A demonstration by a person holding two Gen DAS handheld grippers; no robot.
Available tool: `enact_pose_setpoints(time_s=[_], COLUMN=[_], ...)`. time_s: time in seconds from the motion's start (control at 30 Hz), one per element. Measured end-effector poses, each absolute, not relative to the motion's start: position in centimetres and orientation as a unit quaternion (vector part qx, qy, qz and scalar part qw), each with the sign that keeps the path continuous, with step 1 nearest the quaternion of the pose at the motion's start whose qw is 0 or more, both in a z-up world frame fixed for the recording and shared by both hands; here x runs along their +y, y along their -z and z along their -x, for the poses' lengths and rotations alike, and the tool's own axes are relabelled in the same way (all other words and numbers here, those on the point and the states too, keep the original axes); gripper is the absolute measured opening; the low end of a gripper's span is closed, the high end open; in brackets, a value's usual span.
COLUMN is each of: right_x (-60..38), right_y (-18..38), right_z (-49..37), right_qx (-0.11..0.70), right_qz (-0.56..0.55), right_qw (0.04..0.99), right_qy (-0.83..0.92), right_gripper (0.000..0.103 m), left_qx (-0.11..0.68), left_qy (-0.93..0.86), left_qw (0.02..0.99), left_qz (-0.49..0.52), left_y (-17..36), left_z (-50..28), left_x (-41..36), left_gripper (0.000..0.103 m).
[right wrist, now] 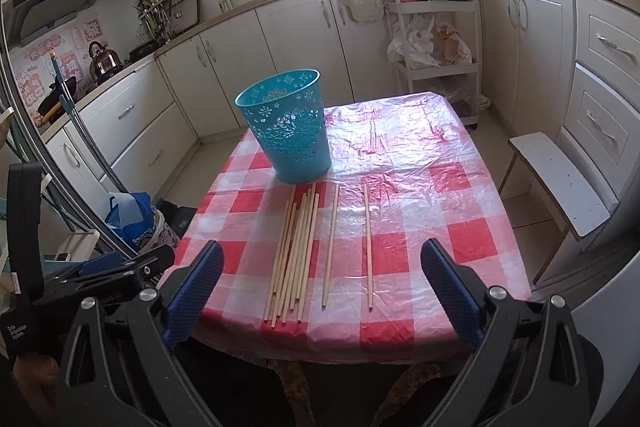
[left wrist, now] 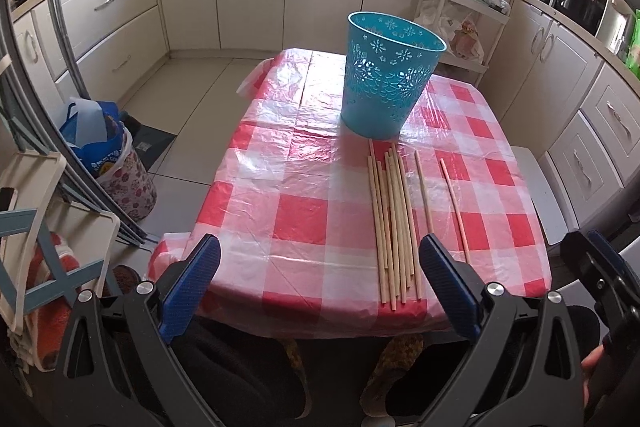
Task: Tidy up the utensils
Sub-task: 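Move both tools down toward the wooden chopsticks beside the teal basket, then grasp a chopstick with the left tool and lift it while the right tool grips another chopstick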
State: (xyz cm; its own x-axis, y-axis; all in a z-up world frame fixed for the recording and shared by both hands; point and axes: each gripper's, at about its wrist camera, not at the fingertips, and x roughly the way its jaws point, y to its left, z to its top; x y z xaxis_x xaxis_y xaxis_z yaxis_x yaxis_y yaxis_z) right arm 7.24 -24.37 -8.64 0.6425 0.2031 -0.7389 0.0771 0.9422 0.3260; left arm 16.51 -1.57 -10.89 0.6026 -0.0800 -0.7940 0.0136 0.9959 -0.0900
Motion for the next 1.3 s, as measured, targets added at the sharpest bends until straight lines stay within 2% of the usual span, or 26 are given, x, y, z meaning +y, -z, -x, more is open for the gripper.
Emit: enact_pose_setpoints(time_s=[0.1,0.17,0.2,0.33,0.5,0.7,0.77,1.17,1.3], right_x=[-24.8,-24.9,-25.0,-24.4,-23.8,-24.3,-24.4,-24.5,-24.5], right_y=[11.7,14.1,15.3,19.7,22.9,24.1,24.3,24.1,24.0], right_z=[-10.5,-12.7,-13.8,-17.8,-20.8,-21.2,-21.4,-21.3,-21.3], right_qx=[0.451,0.471,0.484,0.525,0.550,0.549,0.549,0.544,0.544], right_qz=[-0.162,-0.156,-0.153,-0.130,-0.094,-0.088,-0.093,-0.099,-0.100], right_qw=[0.877,0.867,0.860,0.839,0.828,0.829,0.828,0.831,0.830], right_qy=[-0.044,-0.046,-0.049,-0.055,-0.057,-0.062,-0.063,-0.065,-0.070], right_gripper=[0.068,0.056,0.046,0.033,0.024,0.014,0.014,0.011,0.009], left_qx=[0.455,0.460,0.463,0.468,0.490,0.504,0.510,0.516,0.520], left_qy=[0.023,0.022,0.020,0.023,0.032,0.058,0.059,0.037,0.048], left_qw=[0.889,0.887,0.885,0.883,0.871,0.862,0.858,0.854,0.851], left_qz=[0.040,0.043,0.040,0.020,0.020,-0.003,-0.011,-0.052,-0.053], left_y=[12.5,13.5,14.0,15.9,18.6,20.4,21.1,22.7,22.5], left_z=[-18.8,-20.5,-21.3,-24.5,-28.4,-30.8,-31.4,-32.1,-32.4], left_x=[-1.8,-2.0,-2.3,-3.9,-5.3,-7.4,-7.8,-7.9,-7.9], left_gripper=[0.095,0.095,0.095,0.095,0.085,0.073,0.070,0.069,0.058])
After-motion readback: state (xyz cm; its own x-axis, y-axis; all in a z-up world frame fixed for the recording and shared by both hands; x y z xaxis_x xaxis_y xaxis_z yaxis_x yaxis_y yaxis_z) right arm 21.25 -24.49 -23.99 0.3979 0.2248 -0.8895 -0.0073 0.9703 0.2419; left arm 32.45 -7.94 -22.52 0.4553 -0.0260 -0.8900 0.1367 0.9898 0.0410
